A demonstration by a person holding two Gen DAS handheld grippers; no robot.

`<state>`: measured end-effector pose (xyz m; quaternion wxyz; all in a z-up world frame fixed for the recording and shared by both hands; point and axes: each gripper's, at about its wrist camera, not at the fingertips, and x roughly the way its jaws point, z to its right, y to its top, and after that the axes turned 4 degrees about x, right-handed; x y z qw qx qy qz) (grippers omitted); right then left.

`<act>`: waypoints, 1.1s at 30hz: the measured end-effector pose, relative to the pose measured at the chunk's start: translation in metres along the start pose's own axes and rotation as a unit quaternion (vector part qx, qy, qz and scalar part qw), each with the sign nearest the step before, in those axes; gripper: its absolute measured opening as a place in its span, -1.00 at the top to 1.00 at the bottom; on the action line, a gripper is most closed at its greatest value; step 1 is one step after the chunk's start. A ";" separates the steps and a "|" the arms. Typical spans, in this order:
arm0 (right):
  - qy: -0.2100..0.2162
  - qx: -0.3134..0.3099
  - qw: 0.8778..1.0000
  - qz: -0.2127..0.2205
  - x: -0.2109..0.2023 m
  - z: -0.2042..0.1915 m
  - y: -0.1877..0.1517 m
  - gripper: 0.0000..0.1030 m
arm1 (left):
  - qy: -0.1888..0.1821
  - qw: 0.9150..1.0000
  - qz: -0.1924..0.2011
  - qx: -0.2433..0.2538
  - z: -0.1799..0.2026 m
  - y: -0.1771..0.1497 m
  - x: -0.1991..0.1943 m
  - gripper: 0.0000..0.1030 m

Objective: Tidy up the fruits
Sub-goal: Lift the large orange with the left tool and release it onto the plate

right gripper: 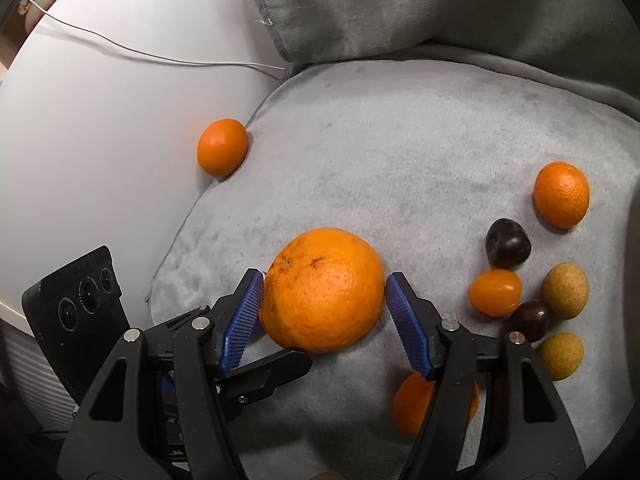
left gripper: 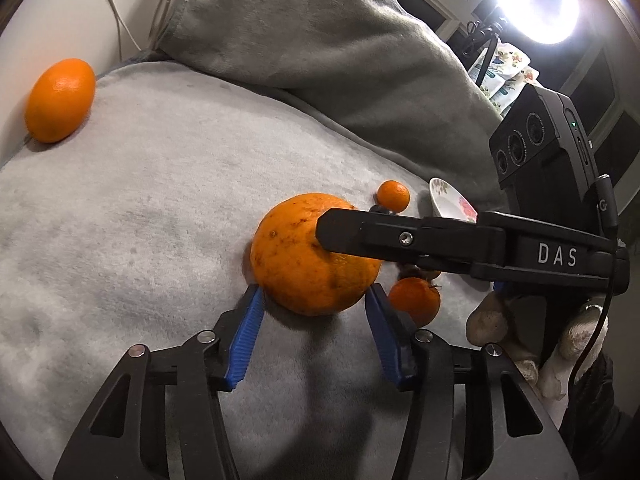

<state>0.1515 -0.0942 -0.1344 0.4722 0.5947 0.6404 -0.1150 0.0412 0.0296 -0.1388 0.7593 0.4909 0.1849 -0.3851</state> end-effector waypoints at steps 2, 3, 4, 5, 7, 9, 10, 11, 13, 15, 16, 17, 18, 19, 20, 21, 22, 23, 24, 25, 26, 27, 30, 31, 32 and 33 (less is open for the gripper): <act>0.001 -0.001 1.000 0.002 0.000 0.001 0.000 -0.28 | 0.002 1.000 0.001 0.003 0.000 -0.001 0.000 0.02; 0.001 0.001 1.000 0.005 0.000 0.001 -0.001 -0.28 | 0.003 1.000 0.001 0.004 0.001 -0.001 0.000 0.02; 0.001 0.001 1.000 0.006 0.000 0.001 -0.001 -0.27 | 0.004 1.000 0.001 0.005 0.002 0.000 0.000 0.02; 0.001 0.001 1.000 0.008 0.000 0.001 -0.001 -0.26 | 0.006 1.000 0.001 0.006 0.002 0.000 0.000 0.02; 0.002 0.002 1.000 0.011 -0.001 0.000 -0.002 -0.26 | 0.009 1.000 0.002 0.009 0.004 0.000 0.000 0.02; 0.003 0.001 1.000 0.014 -0.004 0.000 -0.003 -0.25 | 0.013 1.000 0.003 0.014 0.008 0.001 0.000 0.02; 0.002 0.001 1.000 0.017 -0.005 0.000 -0.003 -0.25 | 0.013 1.000 0.004 0.015 0.009 0.002 0.000 0.02; 0.002 0.000 1.000 0.020 -0.007 -0.001 -0.004 -0.25 | 0.013 1.000 0.004 0.016 0.010 0.002 -0.001 0.02; 0.001 0.000 1.000 0.025 -0.011 -0.001 -0.005 -0.25 | 0.012 1.000 0.006 0.019 0.013 0.003 -0.001 0.02; 0.000 0.000 0.999 0.032 -0.017 -0.001 -0.005 -0.25 | 0.012 1.000 0.009 0.027 0.018 0.004 -0.002 0.02; 0.000 0.000 0.999 0.036 -0.020 -0.001 -0.006 -0.25 | 0.011 0.999 0.010 0.029 0.019 0.005 -0.003 0.02; -0.002 0.000 0.999 0.041 -0.024 -0.001 -0.007 -0.25 | 0.010 0.999 0.011 0.032 0.022 0.006 -0.003 0.02; -0.003 0.000 0.999 0.046 -0.028 0.000 -0.008 -0.25 | 0.009 0.999 0.012 0.035 0.025 0.007 -0.003 0.02; -0.005 -0.001 0.999 0.050 -0.032 0.000 -0.008 -0.25 | 0.008 0.999 0.013 0.040 0.029 0.008 -0.003 0.02; -0.006 0.000 0.998 0.055 -0.037 0.001 -0.009 -0.25 | 0.007 0.999 0.014 0.045 0.033 0.008 -0.003 0.02; -0.008 0.000 0.998 0.061 -0.043 0.002 -0.009 -0.25 | 0.005 0.999 0.015 0.050 0.038 0.010 -0.002 0.02; -0.010 0.001 0.998 0.065 -0.047 0.004 -0.010 -0.25 | 0.003 0.998 0.016 0.053 0.040 0.010 -0.002 0.02; -0.015 0.008 0.998 0.066 -0.052 0.006 -0.011 -0.25 | 0.000 0.998 0.016 0.056 0.044 0.012 -0.001 0.02; -0.018 0.008 0.997 0.072 -0.058 0.008 -0.011 -0.25 | -0.004 0.998 0.016 0.061 0.048 0.013 0.000 0.02; -0.020 0.011 0.997 0.075 -0.062 0.010 -0.012 -0.25 | -0.007 0.998 0.016 0.065 0.053 0.015 0.002 0.02; -0.022 0.013 0.996 0.080 -0.067 0.013 -0.013 -0.25 | -0.010 0.997 0.016 0.070 0.057 0.016 0.003 0.02; -0.025 0.017 0.996 0.085 -0.073 0.016 -0.014 -0.25 | -0.014 0.997 0.015 0.074 0.062 0.018 0.005 0.02; -0.031 0.028 0.994 0.099 -0.089 0.027 -0.016 -0.25 | -0.025 0.996 0.012 0.089 0.077 0.023 0.014 0.02; -0.035 0.032 0.994 0.103 -0.096 0.031 -0.016 -0.25 | -0.028 0.995 0.010 0.093 0.082 0.024 0.017 0.02; -0.038 0.037 0.993 0.106 -0.102 0.034 -0.016 -0.25 | -0.032 0.995 0.009 0.098 0.087 0.025 0.020 0.02; -0.041 0.043 0.992 0.111 -0.108 0.038 -0.016 -0.25 | -0.036 0.994 0.007 0.101 0.093 0.026 0.024 0.02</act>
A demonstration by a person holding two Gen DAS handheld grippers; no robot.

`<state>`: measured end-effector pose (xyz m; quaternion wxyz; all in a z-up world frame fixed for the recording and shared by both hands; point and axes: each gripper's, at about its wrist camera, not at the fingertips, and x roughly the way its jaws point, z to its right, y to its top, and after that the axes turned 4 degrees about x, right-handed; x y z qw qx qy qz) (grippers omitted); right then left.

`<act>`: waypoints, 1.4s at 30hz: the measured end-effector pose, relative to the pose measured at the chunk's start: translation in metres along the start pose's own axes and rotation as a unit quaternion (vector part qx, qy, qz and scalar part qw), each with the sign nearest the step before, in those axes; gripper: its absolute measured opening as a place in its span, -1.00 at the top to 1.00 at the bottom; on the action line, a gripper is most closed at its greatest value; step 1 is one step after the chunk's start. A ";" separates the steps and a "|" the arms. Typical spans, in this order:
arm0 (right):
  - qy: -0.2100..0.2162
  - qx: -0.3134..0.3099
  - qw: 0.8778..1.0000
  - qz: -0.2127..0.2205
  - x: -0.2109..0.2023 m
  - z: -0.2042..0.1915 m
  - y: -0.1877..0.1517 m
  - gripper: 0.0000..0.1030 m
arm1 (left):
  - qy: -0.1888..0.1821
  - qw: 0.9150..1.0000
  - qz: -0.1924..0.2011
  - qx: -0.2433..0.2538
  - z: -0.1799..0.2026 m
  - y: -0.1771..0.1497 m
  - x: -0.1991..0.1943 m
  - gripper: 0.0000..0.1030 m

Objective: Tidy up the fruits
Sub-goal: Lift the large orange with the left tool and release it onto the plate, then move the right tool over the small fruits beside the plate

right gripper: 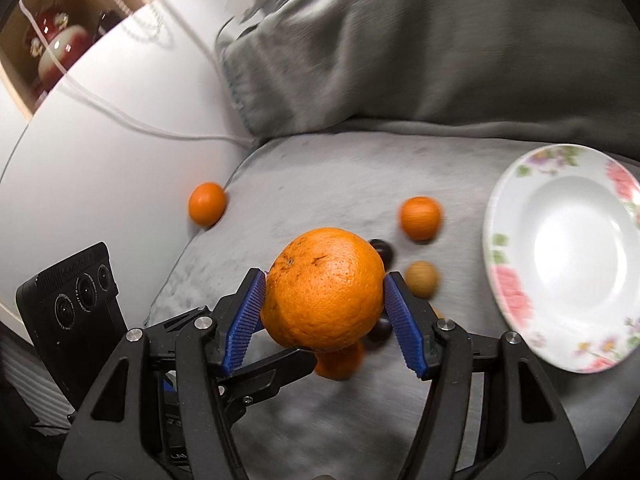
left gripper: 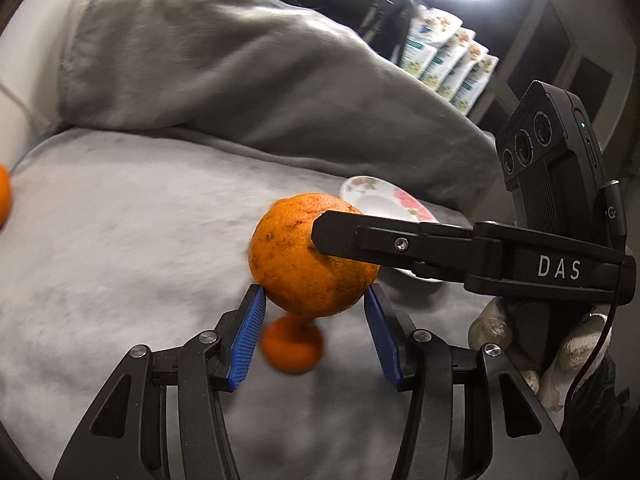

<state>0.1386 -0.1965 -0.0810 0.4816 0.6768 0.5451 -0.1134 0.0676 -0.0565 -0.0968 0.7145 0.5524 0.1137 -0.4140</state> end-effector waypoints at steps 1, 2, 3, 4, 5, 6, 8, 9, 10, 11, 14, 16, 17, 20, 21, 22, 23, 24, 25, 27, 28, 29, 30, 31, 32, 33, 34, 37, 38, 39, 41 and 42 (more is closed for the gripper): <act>-0.003 0.005 1.000 0.005 -0.007 0.005 0.001 -0.25 | -0.003 1.000 -0.001 0.003 0.004 0.002 0.003 0.02; -0.004 0.010 1.000 0.008 -0.012 0.008 0.001 -0.25 | -0.007 1.000 -0.002 0.008 0.009 0.004 0.006 0.02; -0.006 0.015 1.000 0.012 -0.018 0.013 0.003 -0.25 | -0.011 1.000 -0.004 0.012 0.014 0.005 0.010 0.02; -0.007 0.021 1.000 0.015 -0.024 0.016 0.004 -0.25 | -0.013 1.000 -0.005 0.015 0.018 0.006 0.013 0.02; -0.009 0.026 0.999 0.019 -0.029 0.020 0.004 -0.25 | -0.017 1.000 -0.007 0.019 0.023 0.008 0.017 0.02; -0.008 0.032 0.999 0.022 -0.034 0.024 0.005 -0.25 | -0.020 1.000 -0.008 0.022 0.028 0.009 0.020 0.02; -0.012 0.039 0.999 0.029 -0.044 0.034 0.004 -0.25 | -0.026 0.999 -0.011 0.030 0.037 0.012 0.027 0.02; -0.014 0.045 0.998 0.033 -0.049 0.040 0.004 -0.25 | -0.028 0.999 -0.012 0.032 0.041 0.013 0.029 0.02; -0.015 0.049 0.998 0.036 -0.052 0.044 0.003 -0.25 | -0.031 0.999 -0.014 0.036 0.045 0.014 0.033 0.02; -0.017 0.053 0.998 0.038 -0.052 0.048 0.003 -0.25 | -0.033 0.999 -0.015 0.040 0.049 0.015 0.036 0.02; -0.021 0.068 0.996 0.046 -0.063 0.063 0.000 -0.25 | -0.040 0.998 -0.022 0.048 0.059 0.018 0.045 0.02; -0.024 0.077 0.996 0.049 -0.067 0.073 -0.001 -0.25 | -0.044 0.997 -0.027 0.052 0.064 0.020 0.052 0.02; -0.025 0.081 0.995 0.050 -0.068 0.077 -0.002 -0.25 | -0.046 0.997 -0.030 0.055 0.067 0.021 0.055 0.02; -0.029 0.097 0.993 0.054 -0.070 0.088 -0.004 -0.25 | -0.051 0.996 -0.037 0.059 0.076 0.023 0.064 0.02; -0.030 0.102 0.993 0.056 -0.071 0.092 -0.004 -0.25 | -0.052 0.996 -0.040 0.059 0.077 0.024 0.067 0.02; -0.032 0.107 0.992 0.057 -0.071 0.095 -0.004 -0.25 | -0.054 0.996 -0.041 0.058 0.079 0.024 0.069 0.02; -0.034 0.112 0.991 0.058 -0.072 0.099 -0.004 -0.25 | -0.055 0.996 -0.043 0.058 0.080 0.024 0.071 0.02; -0.035 0.119 0.991 0.058 -0.072 0.103 -0.004 -0.25 | -0.055 0.996 -0.045 0.059 0.082 0.024 0.074 0.02; -0.037 0.126 0.990 0.060 -0.072 0.107 -0.004 -0.25 | -0.053 0.996 -0.046 0.062 0.083 0.024 0.076 0.02; -0.042 0.127 0.988 0.079 -0.078 0.109 -0.003 -0.25 | -0.046 0.996 -0.038 0.069 0.085 0.025 0.075 0.07; -0.049 0.123 0.987 0.087 -0.081 0.108 -0.003 -0.25 | -0.044 0.996 -0.034 0.072 0.086 0.025 0.073 0.07; -0.059 0.117 0.987 0.097 -0.086 0.107 -0.002 -0.25 | -0.042 0.996 -0.032 0.074 0.087 0.026 0.072 0.07; -0.066 0.112 0.986 0.104 -0.089 0.105 -0.001 -0.25 | -0.038 0.996 -0.031 0.078 0.087 0.027 0.070 0.07; -0.072 0.107 0.985 0.112 -0.093 0.105 0.000 -0.25 | -0.035 0.996 -0.029 0.079 0.086 0.027 0.068 0.07; -0.075 0.105 0.985 0.116 -0.096 0.105 0.000 -0.25 | -0.032 0.996 -0.027 0.079 0.084 0.027 0.066 0.07; -0.077 0.102 0.984 0.124 -0.100 0.105 -0.001 -0.25 | -0.029 0.996 -0.026 0.079 0.083 0.027 0.065 0.07; -0.080 0.101 0.983 0.130 -0.104 0.105 -0.002 -0.25 | -0.028 0.996 -0.024 0.078 0.081 0.027 0.063 0.07; -0.087 0.095 0.982 0.140 -0.111 0.104 -0.003 -0.28 | -0.021 0.997 -0.019 0.076 0.075 0.027 0.057 0.07; -0.089 0.093 0.982 0.141 -0.113 0.105 -0.004 -0.34 | -0.018 0.997 -0.018 0.076 0.073 0.028 0.055 0.07; -0.093 0.090 0.981 0.144 -0.114 0.104 -0.006 -0.37 | -0.016 0.997 -0.016 0.075 0.070 0.028 0.052 0.06; -0.098 0.087 0.980 0.148 -0.117 0.105 -0.009 -0.41 | -0.013 0.997 -0.014 0.072 0.065 0.029 0.050 0.01; -0.099 0.088 0.980 0.149 -0.118 0.105 -0.011 -0.41 | -0.013 0.997 -0.012 0.071 0.062 0.029 0.048 0.01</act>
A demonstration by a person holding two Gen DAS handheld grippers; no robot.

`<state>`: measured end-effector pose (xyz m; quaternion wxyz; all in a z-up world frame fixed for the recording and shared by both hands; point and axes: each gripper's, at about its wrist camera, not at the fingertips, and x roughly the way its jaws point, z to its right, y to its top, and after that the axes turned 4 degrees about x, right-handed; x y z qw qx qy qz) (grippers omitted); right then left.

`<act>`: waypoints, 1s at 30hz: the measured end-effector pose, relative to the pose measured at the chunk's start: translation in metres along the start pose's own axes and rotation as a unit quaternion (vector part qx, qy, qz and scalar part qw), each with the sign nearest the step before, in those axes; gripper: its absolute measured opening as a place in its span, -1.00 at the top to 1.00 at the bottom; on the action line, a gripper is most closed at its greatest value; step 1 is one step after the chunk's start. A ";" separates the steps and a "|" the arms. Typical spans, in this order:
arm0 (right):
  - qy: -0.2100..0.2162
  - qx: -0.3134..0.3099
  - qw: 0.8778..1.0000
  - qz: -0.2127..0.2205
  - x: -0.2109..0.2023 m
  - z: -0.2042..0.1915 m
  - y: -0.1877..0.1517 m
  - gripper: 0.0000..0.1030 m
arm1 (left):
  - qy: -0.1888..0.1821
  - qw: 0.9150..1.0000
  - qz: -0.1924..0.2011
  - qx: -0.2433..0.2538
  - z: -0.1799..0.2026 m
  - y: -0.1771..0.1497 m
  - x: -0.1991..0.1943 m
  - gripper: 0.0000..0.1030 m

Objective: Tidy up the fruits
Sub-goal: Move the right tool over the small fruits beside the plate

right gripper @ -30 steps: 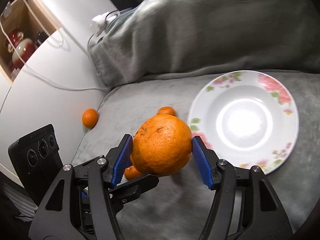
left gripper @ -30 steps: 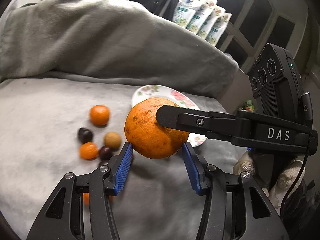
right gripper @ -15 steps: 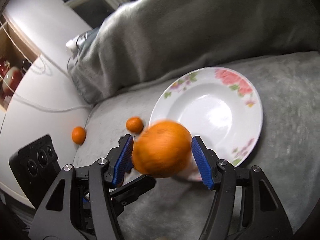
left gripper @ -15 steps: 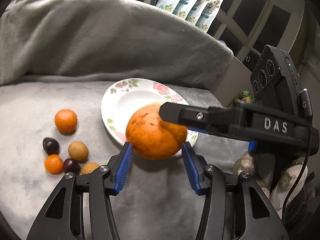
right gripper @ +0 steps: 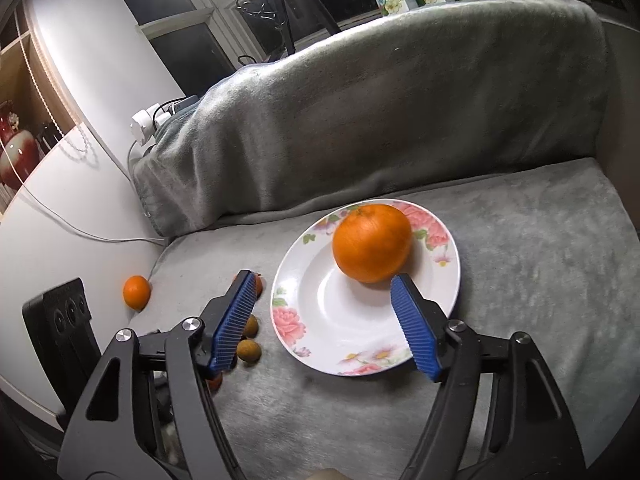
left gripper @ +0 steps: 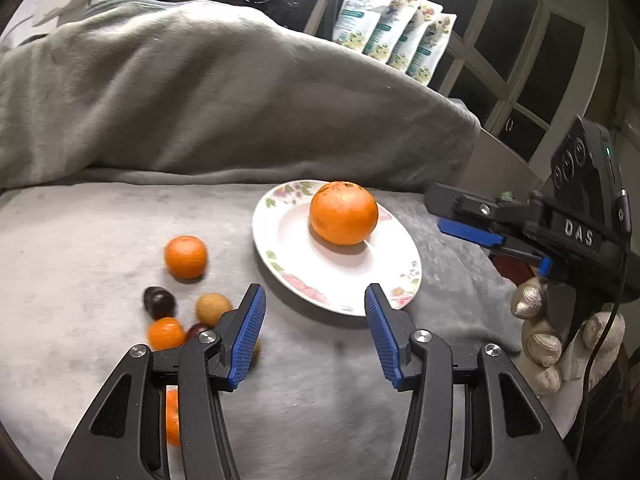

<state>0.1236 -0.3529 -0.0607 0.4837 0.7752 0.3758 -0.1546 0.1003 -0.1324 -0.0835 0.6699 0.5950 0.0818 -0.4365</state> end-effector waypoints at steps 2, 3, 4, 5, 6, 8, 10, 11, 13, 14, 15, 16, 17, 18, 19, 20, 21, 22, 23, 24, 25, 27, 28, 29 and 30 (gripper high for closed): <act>-0.002 0.002 1.000 -0.001 -0.001 0.002 -0.002 -0.41 | 0.004 1.000 0.004 -0.003 -0.006 -0.001 -0.004 -0.03; -0.002 0.002 1.000 -0.001 -0.002 0.002 -0.005 -0.41 | 0.007 1.000 0.008 -0.005 -0.008 -0.001 -0.006 -0.06; -0.002 0.000 1.000 -0.001 -0.003 0.002 -0.007 -0.41 | 0.008 1.000 0.012 -0.008 -0.012 -0.001 -0.008 -0.06; -0.003 -0.001 1.000 0.000 -0.003 0.001 -0.008 -0.41 | 0.011 1.000 0.017 -0.012 -0.017 -0.001 -0.012 -0.10; -0.003 -0.005 1.000 0.002 -0.004 0.001 -0.011 -0.41 | 0.014 1.000 0.021 -0.015 -0.021 -0.002 -0.016 -0.16; -0.001 -0.010 1.000 0.003 -0.005 -0.001 -0.015 -0.41 | 0.020 0.999 0.027 -0.024 -0.032 -0.003 -0.024 -0.17; 0.008 -0.028 1.000 0.003 -0.007 -0.003 -0.019 -0.41 | 0.029 0.999 0.030 -0.030 -0.043 -0.003 -0.029 -0.17; 0.008 -0.031 0.999 0.004 -0.008 -0.004 -0.021 -0.41 | 0.035 0.998 0.031 -0.034 -0.050 -0.004 -0.033 -0.17; 0.009 -0.040 0.999 0.006 -0.010 -0.008 -0.025 -0.41 | 0.044 0.998 0.031 -0.040 -0.060 -0.005 -0.038 -0.17; 0.010 -0.041 0.999 0.004 -0.011 -0.010 -0.027 -0.41 | 0.048 0.997 0.032 -0.041 -0.064 -0.006 -0.041 -0.17; 0.010 -0.044 0.999 0.003 -0.011 -0.013 -0.030 -0.41 | 0.054 0.997 0.032 -0.042 -0.069 -0.008 -0.043 -0.17; 0.011 -0.050 0.999 0.003 -0.011 -0.016 -0.031 -0.41 | 0.060 0.997 0.031 -0.043 -0.073 -0.009 -0.045 -0.17; 0.012 -0.058 0.998 0.003 -0.012 -0.019 -0.033 -0.41 | 0.064 0.996 0.030 -0.045 -0.079 -0.011 -0.047 -0.17; 0.012 -0.063 0.998 -0.002 -0.011 -0.021 -0.035 -0.41 | 0.068 0.996 0.029 -0.048 -0.084 -0.012 -0.048 -0.17; 0.012 -0.071 0.997 -0.003 -0.011 -0.024 -0.037 -0.41 | 0.071 0.996 0.026 -0.052 -0.089 -0.013 -0.048 -0.17; 0.012 -0.079 0.997 -0.004 -0.011 -0.027 -0.039 -0.41 | 0.075 0.995 0.024 -0.056 -0.094 -0.014 -0.048 -0.17; 0.011 -0.087 0.996 -0.005 -0.010 -0.031 -0.042 -0.41 | 0.076 0.995 0.024 -0.057 -0.097 -0.015 -0.049 -0.17; 0.011 -0.092 0.996 -0.005 -0.010 -0.034 -0.044 -0.41 | 0.081 0.995 0.023 -0.058 -0.101 -0.017 -0.049 -0.17; 0.012 -0.098 0.995 -0.006 -0.009 -0.037 -0.047 -0.41 | 0.082 0.995 0.022 -0.060 -0.104 -0.018 -0.049 -0.17; 0.014 -0.105 0.994 -0.008 -0.009 -0.040 -0.050 -0.41 | 0.081 0.994 0.021 -0.064 -0.108 -0.020 -0.050 -0.17; 0.015 -0.112 0.994 -0.009 -0.008 -0.044 -0.053 -0.41 | 0.079 0.994 0.020 -0.070 -0.111 -0.021 -0.050 -0.17; 0.015 -0.127 0.992 -0.012 -0.007 -0.050 -0.059 -0.41 | 0.077 0.994 0.018 -0.076 -0.115 -0.022 -0.049 -0.17; 0.015 -0.132 0.991 -0.013 -0.006 -0.053 -0.061 -0.41 | 0.076 0.994 0.017 -0.077 -0.116 -0.023 -0.048 -0.17; 0.018 -0.137 0.990 -0.018 -0.003 -0.055 -0.064 -0.41 | 0.074 0.994 0.016 -0.078 -0.117 -0.025 -0.047 -0.17; 0.020 -0.140 0.990 -0.023 -0.001 -0.057 -0.065 -0.41 | 0.071 0.994 0.015 -0.080 -0.117 -0.026 -0.046 -0.16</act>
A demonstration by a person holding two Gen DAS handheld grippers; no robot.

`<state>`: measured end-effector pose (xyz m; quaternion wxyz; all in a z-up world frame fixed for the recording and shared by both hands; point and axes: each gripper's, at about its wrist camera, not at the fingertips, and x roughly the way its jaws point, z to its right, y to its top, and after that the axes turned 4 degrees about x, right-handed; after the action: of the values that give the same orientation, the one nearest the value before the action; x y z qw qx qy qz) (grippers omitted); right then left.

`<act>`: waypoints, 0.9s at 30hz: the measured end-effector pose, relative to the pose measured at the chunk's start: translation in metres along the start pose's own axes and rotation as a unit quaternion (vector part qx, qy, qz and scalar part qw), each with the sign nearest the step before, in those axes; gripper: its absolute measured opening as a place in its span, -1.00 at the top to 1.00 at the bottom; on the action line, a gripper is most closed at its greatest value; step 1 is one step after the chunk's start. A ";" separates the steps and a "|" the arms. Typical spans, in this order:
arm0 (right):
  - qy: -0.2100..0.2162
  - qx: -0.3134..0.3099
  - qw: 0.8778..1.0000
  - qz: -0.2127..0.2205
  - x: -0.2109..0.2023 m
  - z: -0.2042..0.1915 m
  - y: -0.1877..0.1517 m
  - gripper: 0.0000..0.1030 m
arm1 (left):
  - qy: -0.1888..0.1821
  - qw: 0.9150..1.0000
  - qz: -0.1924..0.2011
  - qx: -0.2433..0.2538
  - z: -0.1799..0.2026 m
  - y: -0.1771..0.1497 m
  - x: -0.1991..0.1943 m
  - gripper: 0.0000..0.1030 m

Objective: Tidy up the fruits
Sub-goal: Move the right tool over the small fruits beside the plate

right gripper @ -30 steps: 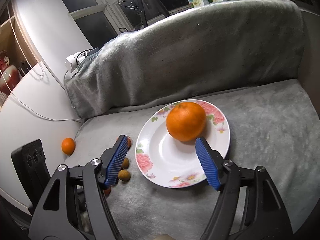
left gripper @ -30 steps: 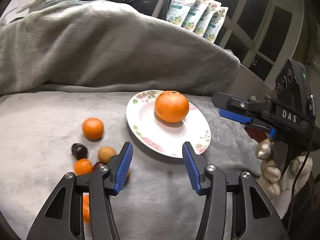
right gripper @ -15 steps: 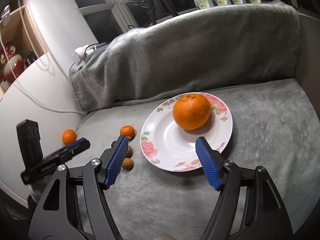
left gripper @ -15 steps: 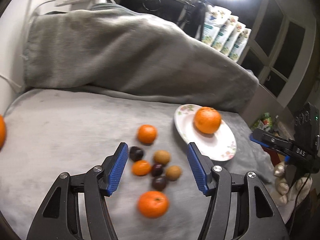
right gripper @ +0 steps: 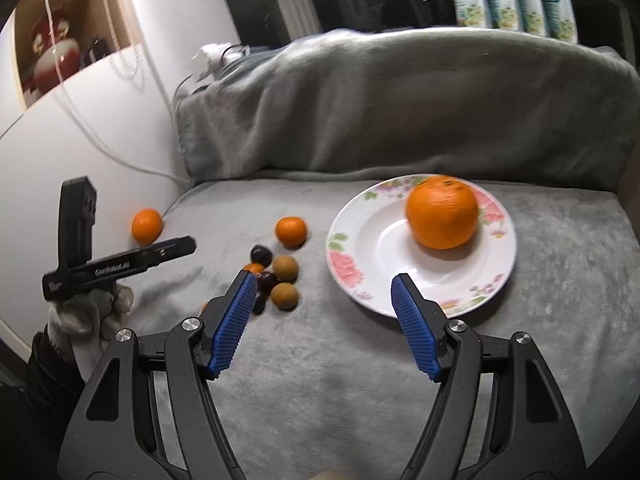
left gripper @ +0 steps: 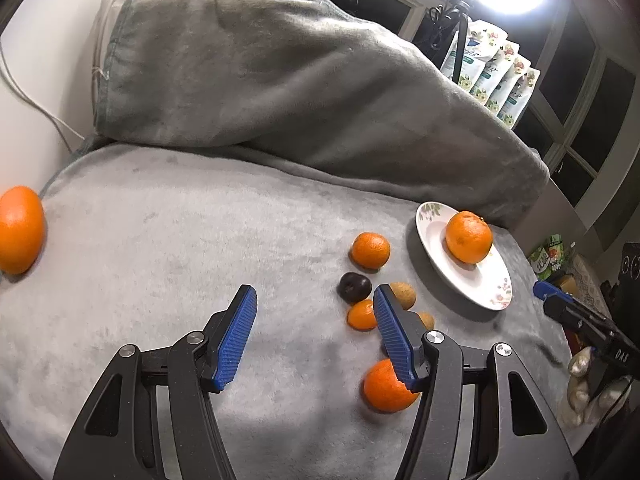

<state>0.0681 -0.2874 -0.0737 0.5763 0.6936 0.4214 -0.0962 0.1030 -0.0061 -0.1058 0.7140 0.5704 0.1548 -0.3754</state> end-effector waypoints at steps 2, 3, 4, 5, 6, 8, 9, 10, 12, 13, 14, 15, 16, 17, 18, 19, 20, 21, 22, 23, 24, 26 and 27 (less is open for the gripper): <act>0.007 -0.007 1.000 -0.010 0.006 -0.005 -0.003 -0.34 | -0.007 1.000 -0.004 -0.002 0.000 -0.001 0.003 -0.13; 0.008 -0.010 1.000 -0.014 0.009 -0.007 -0.005 -0.31 | -0.009 1.000 -0.005 -0.001 0.001 -0.002 0.005 -0.13; 0.010 -0.014 1.000 -0.019 0.012 -0.010 -0.007 -0.24 | -0.011 1.000 -0.007 0.000 0.000 -0.003 0.005 -0.13; 0.010 -0.018 0.999 -0.027 0.015 -0.012 -0.009 -0.20 | -0.015 1.000 -0.009 0.000 -0.001 -0.003 0.007 -0.13; 0.015 -0.019 0.999 -0.033 0.018 -0.014 -0.010 -0.19 | -0.019 1.000 -0.010 -0.002 -0.001 -0.002 0.008 -0.13; 0.017 -0.022 0.999 -0.043 0.024 -0.016 -0.013 -0.11 | -0.027 1.000 -0.012 -0.001 0.000 -0.001 0.011 -0.09; 0.015 -0.023 0.998 -0.047 0.028 -0.018 -0.014 -0.10 | -0.030 0.999 -0.013 -0.001 0.000 0.000 0.012 -0.03; 0.013 -0.023 0.998 -0.053 0.032 -0.019 -0.015 -0.10 | -0.032 0.999 -0.016 -0.001 0.001 0.000 0.015 0.00; 0.011 -0.023 0.998 -0.062 0.038 -0.021 -0.016 -0.09 | -0.037 0.999 -0.020 0.000 0.001 0.002 0.020 0.03; 0.014 -0.025 0.997 -0.069 0.042 -0.023 -0.017 -0.05 | -0.039 0.999 -0.022 0.000 0.002 0.003 0.022 0.03; 0.014 -0.028 0.997 -0.075 0.045 -0.024 -0.017 0.01 | -0.044 0.999 -0.026 -0.001 0.002 0.003 0.025 0.07; 0.012 -0.030 0.996 -0.081 0.049 -0.025 -0.018 0.04 | -0.048 0.998 -0.028 -0.002 0.002 0.003 0.027 0.13; 0.010 -0.031 0.996 -0.086 0.052 -0.026 -0.018 0.07 | -0.051 0.998 -0.031 -0.002 0.003 0.003 0.029 0.14; 0.011 -0.031 0.996 -0.089 0.055 -0.026 -0.019 0.12 | -0.052 0.998 -0.033 -0.001 0.003 0.004 0.031 0.16; 0.012 -0.032 0.995 -0.092 0.058 -0.027 -0.019 0.14 | -0.052 0.998 -0.035 -0.001 0.003 0.004 0.033 0.16; 0.012 -0.033 0.995 -0.095 0.061 -0.028 -0.019 0.18 | -0.054 0.998 -0.037 -0.002 0.003 0.004 0.035 0.17; 0.011 -0.034 0.995 -0.097 0.063 -0.028 -0.020 0.20 | -0.055 0.998 -0.039 -0.003 0.003 0.004 0.037 0.19; 0.010 -0.036 0.994 -0.099 0.066 -0.029 -0.020 0.21 | -0.055 0.998 -0.039 -0.002 0.004 0.005 0.039 0.22; 0.008 -0.037 0.994 -0.100 0.069 -0.030 -0.020 0.24 | -0.055 0.998 -0.040 -0.001 0.004 0.006 0.040 0.23; 0.007 -0.039 0.994 -0.102 0.072 -0.031 -0.020 0.29 | -0.055 0.998 -0.042 -0.001 0.004 0.006 0.042 0.25; 0.005 -0.041 0.994 -0.104 0.075 -0.032 -0.020 0.30 | -0.056 0.997 -0.044 0.000 0.004 0.007 0.044 0.26; 0.003 -0.043 0.993 -0.109 0.080 -0.033 -0.021 0.37 | -0.058 0.997 -0.048 0.002 0.005 0.008 0.048 0.26; 0.001 -0.047 0.993 -0.111 0.082 -0.034 -0.021 0.39 | -0.059 0.997 -0.050 0.003 0.006 0.008 0.049 0.26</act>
<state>0.0929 -0.2193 -0.1291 0.5934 0.6151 0.5001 -0.1391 0.1407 -0.0286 -0.1306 0.7005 0.5410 0.1395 -0.4440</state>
